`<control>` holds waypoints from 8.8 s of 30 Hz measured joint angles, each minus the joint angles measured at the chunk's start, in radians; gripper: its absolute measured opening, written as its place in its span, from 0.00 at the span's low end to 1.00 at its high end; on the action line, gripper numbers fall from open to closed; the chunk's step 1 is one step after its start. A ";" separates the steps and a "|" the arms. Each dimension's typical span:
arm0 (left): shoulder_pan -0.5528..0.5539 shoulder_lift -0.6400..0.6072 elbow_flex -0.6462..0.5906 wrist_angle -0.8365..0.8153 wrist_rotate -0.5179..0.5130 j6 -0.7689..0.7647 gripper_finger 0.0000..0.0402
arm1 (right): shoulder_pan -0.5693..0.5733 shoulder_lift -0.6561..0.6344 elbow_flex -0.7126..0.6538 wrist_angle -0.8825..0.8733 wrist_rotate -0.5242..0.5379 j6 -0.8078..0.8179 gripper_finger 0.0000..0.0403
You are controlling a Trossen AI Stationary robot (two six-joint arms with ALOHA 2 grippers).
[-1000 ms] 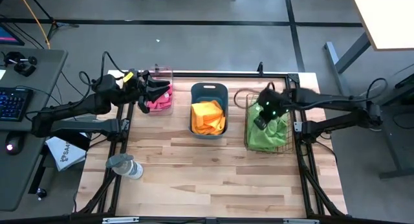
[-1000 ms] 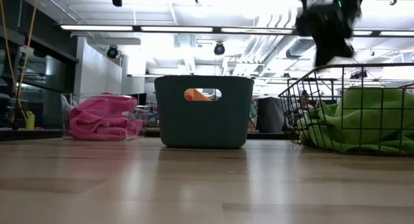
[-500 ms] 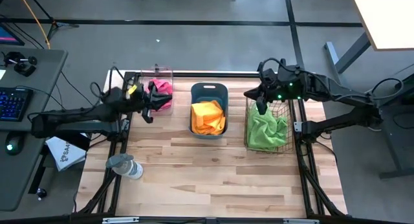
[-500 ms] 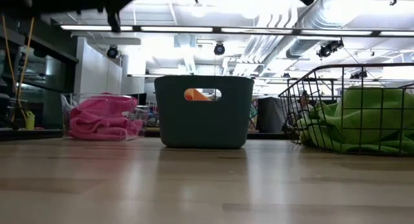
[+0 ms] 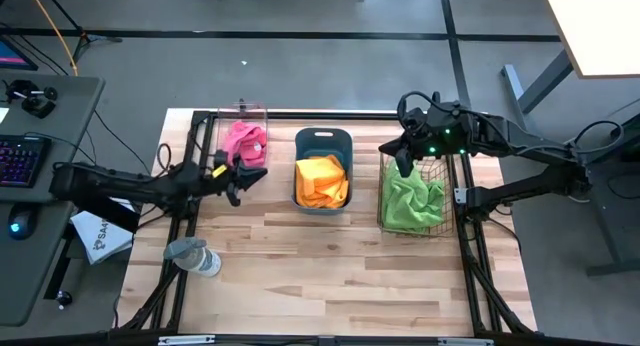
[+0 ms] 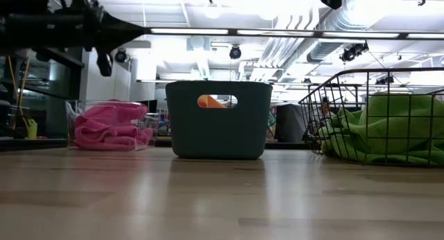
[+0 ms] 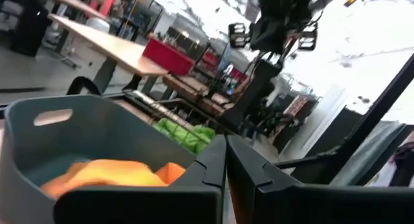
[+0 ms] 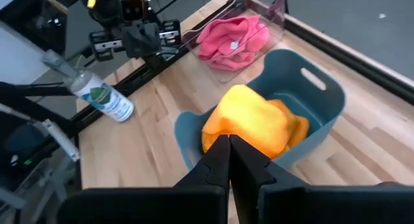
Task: Sort microfiber towel by color & place in baskets
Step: Return to Home Position
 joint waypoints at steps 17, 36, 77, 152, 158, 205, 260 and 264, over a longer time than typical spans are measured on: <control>-0.023 -0.418 -0.080 -0.273 -0.057 0.057 0.00 | 0.128 -0.105 -0.023 -0.197 -0.127 -0.020 0.00; -0.025 -0.478 -0.080 -0.275 -0.053 0.088 0.00 | 0.401 -0.721 -1.016 0.733 0.117 0.129 0.00; -0.113 -0.680 -0.079 -0.698 -0.021 0.089 0.00 | 0.273 -1.095 -1.321 0.875 -0.031 -0.078 0.00; -0.183 -0.670 -0.080 -0.692 -0.001 0.291 0.00 | 0.274 -1.101 -1.323 0.801 -0.026 -0.078 0.00; -0.183 -0.670 -0.080 -0.692 -0.001 0.291 0.00 | 0.274 -1.101 -1.324 0.801 -0.026 -0.078 0.00; -0.183 -0.671 -0.079 -0.693 -0.001 0.291 0.00 | 0.274 -1.101 -1.324 0.801 -0.026 -0.078 0.00; -0.183 -0.671 -0.079 -0.693 -0.001 0.291 0.00 | 0.274 -1.102 -1.324 0.801 -0.026 -0.078 0.00; -0.183 -0.671 -0.079 -0.692 -0.001 0.291 0.00 | 0.274 -1.102 -1.324 0.801 -0.026 -0.078 0.00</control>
